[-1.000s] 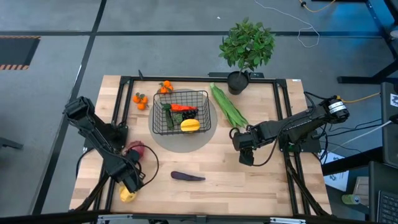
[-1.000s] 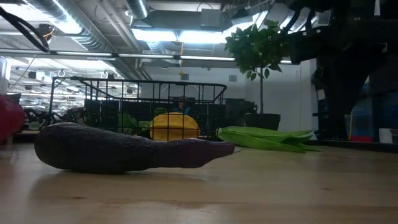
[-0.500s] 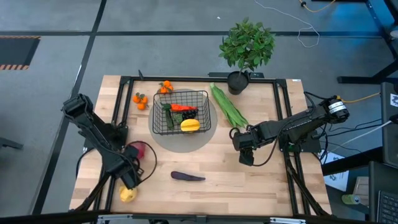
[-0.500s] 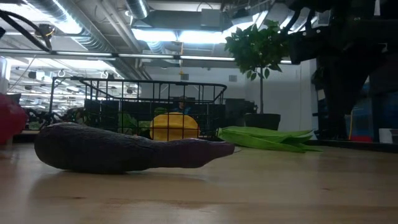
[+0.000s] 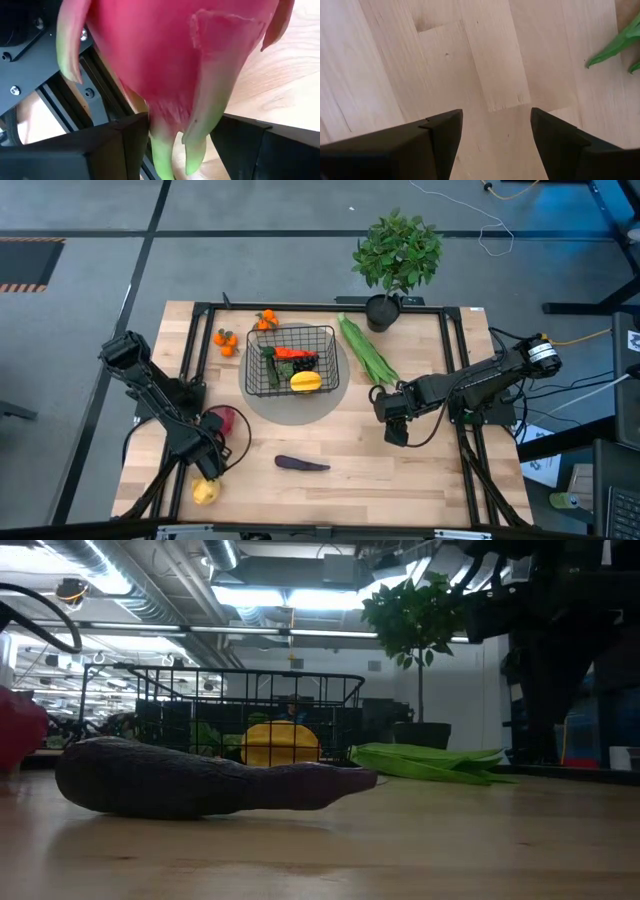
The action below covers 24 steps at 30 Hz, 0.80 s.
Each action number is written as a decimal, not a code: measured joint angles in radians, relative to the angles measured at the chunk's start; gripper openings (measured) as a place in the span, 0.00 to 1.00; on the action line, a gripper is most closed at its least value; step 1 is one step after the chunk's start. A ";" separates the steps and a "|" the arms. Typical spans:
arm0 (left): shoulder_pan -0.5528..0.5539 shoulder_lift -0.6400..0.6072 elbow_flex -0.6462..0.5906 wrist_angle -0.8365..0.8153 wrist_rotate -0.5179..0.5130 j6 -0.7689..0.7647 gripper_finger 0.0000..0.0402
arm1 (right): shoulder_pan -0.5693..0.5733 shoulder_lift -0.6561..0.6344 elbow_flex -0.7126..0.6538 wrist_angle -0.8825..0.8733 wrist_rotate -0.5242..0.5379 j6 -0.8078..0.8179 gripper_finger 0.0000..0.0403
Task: Build produce basket
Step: Put the pink dragonfruit into the black wire basket
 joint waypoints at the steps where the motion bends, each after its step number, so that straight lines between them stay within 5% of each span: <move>1: 0.000 0.000 0.000 0.000 0.000 -0.002 0.46 | 0.000 0.000 0.000 0.000 0.000 0.000 0.55; 15: 0.000 0.000 0.000 0.036 0.017 -0.072 0.04 | 0.000 0.000 0.000 0.000 0.001 -0.001 0.55; 24: 0.000 0.000 0.067 0.006 0.020 -0.075 0.01 | 0.000 0.000 0.000 0.000 0.001 -0.001 0.55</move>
